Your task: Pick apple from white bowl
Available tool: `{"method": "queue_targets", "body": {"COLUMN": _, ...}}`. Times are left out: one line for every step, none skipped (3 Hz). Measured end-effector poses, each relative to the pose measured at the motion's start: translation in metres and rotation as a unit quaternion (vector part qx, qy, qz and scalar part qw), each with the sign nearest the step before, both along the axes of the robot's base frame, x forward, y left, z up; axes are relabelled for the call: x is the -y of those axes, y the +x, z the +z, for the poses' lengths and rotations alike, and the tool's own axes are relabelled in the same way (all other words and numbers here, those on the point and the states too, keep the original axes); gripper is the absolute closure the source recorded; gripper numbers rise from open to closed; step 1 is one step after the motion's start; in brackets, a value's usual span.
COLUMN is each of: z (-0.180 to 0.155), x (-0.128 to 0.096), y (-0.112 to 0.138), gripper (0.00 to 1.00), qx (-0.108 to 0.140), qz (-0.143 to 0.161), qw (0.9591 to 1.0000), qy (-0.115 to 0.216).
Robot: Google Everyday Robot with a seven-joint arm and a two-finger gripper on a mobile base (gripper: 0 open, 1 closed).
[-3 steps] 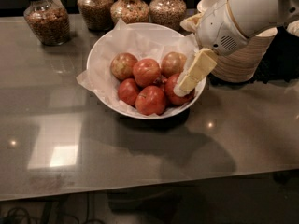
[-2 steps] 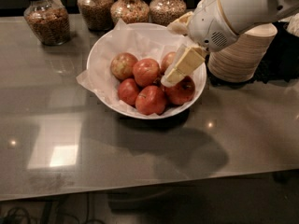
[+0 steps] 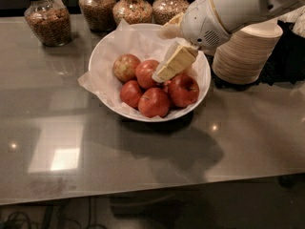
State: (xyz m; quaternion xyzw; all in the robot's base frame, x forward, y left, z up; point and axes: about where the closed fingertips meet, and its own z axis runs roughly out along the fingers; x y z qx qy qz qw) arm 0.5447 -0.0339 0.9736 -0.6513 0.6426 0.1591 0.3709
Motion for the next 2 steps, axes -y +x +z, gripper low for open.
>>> {"method": "queue_targets", "body": {"z": -0.009, "x": -0.009, "y": 0.001, "gripper": 0.26, "qx": -0.017, "qz": 0.014, "qw": 0.9997, "qy": 0.004}}
{"method": "queue_targets", "body": {"z": -0.02, "x": -0.02, "y": 0.001, "gripper": 0.27, "qx": -0.039, "qz": 0.031, "qw": 0.9987, "qy": 0.013}}
